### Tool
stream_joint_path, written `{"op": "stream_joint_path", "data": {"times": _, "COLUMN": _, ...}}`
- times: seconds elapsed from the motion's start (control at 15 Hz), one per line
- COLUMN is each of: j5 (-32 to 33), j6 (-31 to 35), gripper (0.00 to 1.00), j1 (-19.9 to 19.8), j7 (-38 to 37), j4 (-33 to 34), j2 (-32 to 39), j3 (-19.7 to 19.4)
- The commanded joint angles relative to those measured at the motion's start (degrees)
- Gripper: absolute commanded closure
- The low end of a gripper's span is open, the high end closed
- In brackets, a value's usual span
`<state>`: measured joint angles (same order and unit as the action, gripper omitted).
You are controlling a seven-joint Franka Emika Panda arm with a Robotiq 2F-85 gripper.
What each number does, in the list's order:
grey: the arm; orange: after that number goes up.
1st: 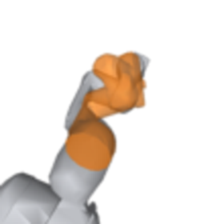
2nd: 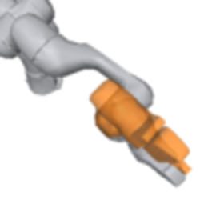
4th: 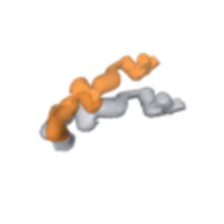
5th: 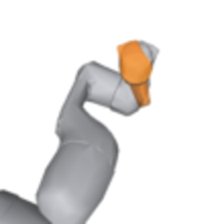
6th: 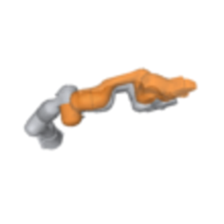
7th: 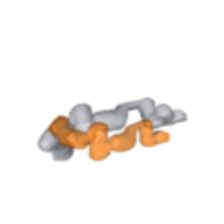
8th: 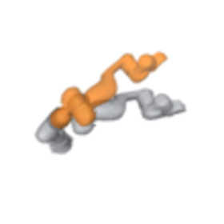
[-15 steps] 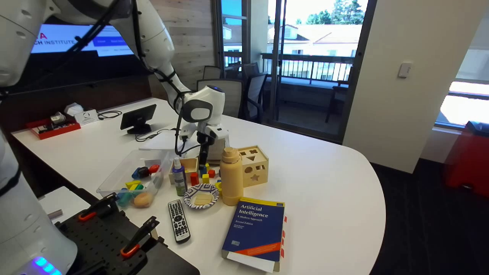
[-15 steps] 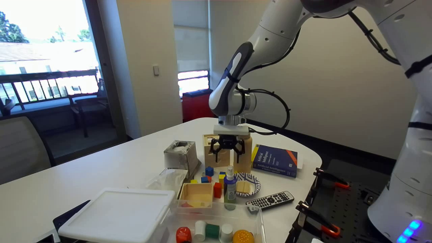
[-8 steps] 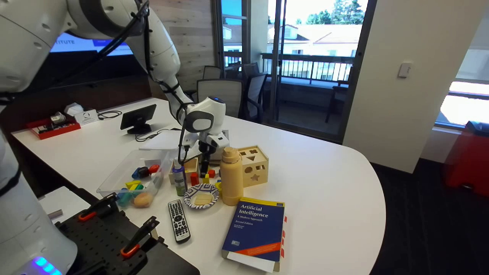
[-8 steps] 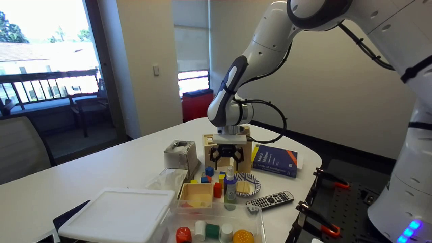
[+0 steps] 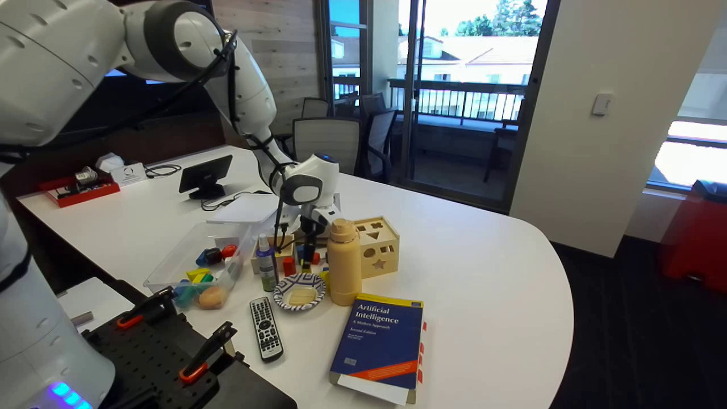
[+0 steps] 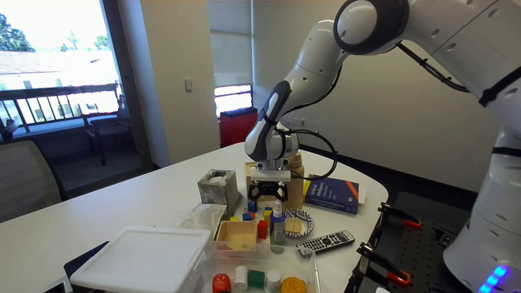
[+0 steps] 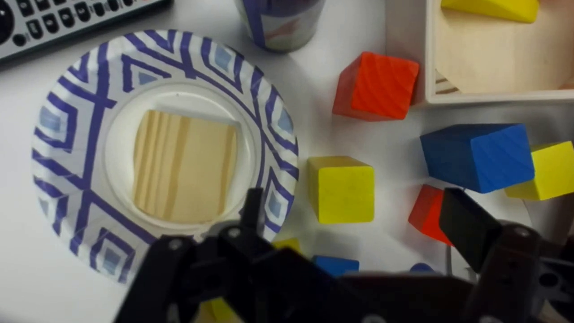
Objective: Place the yellow block through the square part of the wooden object
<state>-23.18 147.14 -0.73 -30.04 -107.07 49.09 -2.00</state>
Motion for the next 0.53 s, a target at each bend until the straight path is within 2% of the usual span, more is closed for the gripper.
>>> {"op": "stream_joint_path", "data": {"times": 0.0, "j5": -1.26, "j6": -0.16, "gripper": 0.0, "j1": 0.27, "j7": -1.96, "j4": 2.7, "j2": 2.16, "j3": -0.11}}
{"op": "stream_joint_path", "data": {"times": 0.2, "j5": -1.4, "j6": -0.92, "gripper": 0.0, "j1": -0.05, "j7": -2.9, "j4": 3.72, "j2": 2.93, "j3": 0.0}}
{"op": "stream_joint_path", "data": {"times": 0.27, "j5": -1.34, "j6": -1.14, "gripper": 0.18, "j1": -0.14, "j7": -3.18, "j4": 4.06, "j2": 3.13, "j3": 0.04}}
{"op": "stream_joint_path", "data": {"times": 0.33, "j5": -1.3, "j6": -1.18, "gripper": 0.22, "j1": -0.15, "j7": -3.19, "j4": 4.16, "j2": 3.22, "j3": 0.04}}
{"op": "stream_joint_path", "data": {"times": 0.47, "j5": -1.34, "j6": -1.23, "gripper": 0.44, "j1": -0.2, "j7": -3.19, "j4": 4.3, "j2": 3.33, "j3": 0.07}}
